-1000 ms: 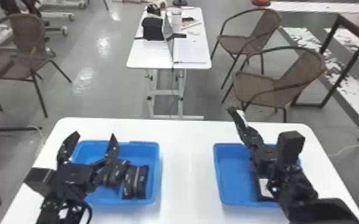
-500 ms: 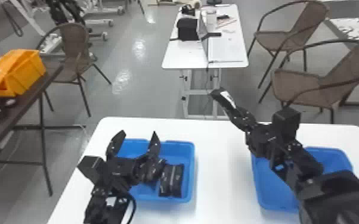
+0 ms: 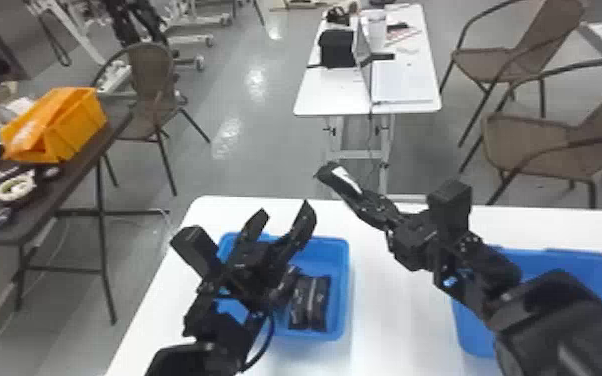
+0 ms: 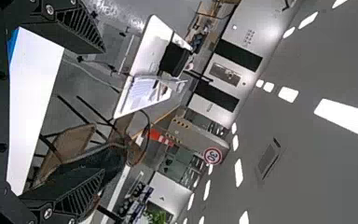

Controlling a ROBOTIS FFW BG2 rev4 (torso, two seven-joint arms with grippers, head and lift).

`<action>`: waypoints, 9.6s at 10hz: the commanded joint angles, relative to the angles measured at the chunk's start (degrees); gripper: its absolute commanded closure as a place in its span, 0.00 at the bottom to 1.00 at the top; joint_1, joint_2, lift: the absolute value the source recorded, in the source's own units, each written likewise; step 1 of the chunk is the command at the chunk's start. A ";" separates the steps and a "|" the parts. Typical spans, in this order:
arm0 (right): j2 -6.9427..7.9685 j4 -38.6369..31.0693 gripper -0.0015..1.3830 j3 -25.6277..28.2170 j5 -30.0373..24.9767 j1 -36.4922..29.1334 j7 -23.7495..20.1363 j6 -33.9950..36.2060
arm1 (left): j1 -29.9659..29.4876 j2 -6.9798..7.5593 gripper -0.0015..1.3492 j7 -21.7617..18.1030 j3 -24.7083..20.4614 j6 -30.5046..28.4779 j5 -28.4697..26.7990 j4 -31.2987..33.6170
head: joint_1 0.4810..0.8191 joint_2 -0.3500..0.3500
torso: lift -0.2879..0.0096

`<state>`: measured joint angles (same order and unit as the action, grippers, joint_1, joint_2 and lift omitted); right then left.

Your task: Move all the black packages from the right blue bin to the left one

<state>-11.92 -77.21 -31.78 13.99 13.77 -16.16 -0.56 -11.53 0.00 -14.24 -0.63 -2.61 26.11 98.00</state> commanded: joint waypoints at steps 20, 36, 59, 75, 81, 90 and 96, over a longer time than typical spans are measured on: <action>0.23 3.82 0.92 -9.70 3.76 6.54 -2.56 -0.23 | 4.76 0.70 0.90 3.69 4.05 -2.93 0.96 -2.38 | 0.63 0.83 | 0.97; 5.51 -8.93 0.07 18.34 -6.43 -14.56 4.56 -0.40 | -3.68 -0.15 0.05 5.71 -5.35 12.89 -23.21 -8.88 | 0.63 0.76 | 0.97; 1.64 -10.42 0.07 34.95 1.83 -22.38 20.99 34.05 | -3.68 -0.15 0.11 5.89 -4.74 17.11 -17.41 -8.53 | 0.63 0.41 | 0.97; 1.90 -1.63 0.91 35.74 -4.41 -18.51 11.41 28.07 | -3.85 -0.15 0.11 5.89 -4.74 17.82 -17.41 -8.53 | 0.63 0.40 | 0.97; 2.87 -16.13 0.91 33.54 -12.06 -19.30 4.73 19.81 | -3.68 -0.15 0.11 5.89 -4.21 17.99 -17.15 -8.53 | 0.63 0.45 | 0.97; 2.52 -7.43 0.91 11.04 -11.44 -2.43 -8.45 6.01 | 0.37 -0.15 0.11 4.92 -0.78 6.30 -1.42 -5.63 | 0.63 0.76 | 0.97; 1.11 -3.21 0.91 1.90 -6.87 2.32 -9.06 3.82 | 2.56 0.88 0.11 3.69 2.21 7.36 6.41 -0.71 | 0.63 0.84 | 0.97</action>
<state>-10.72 -80.52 -29.68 7.05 15.88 -25.23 3.42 -8.95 0.73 -10.55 1.15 4.45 32.19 96.90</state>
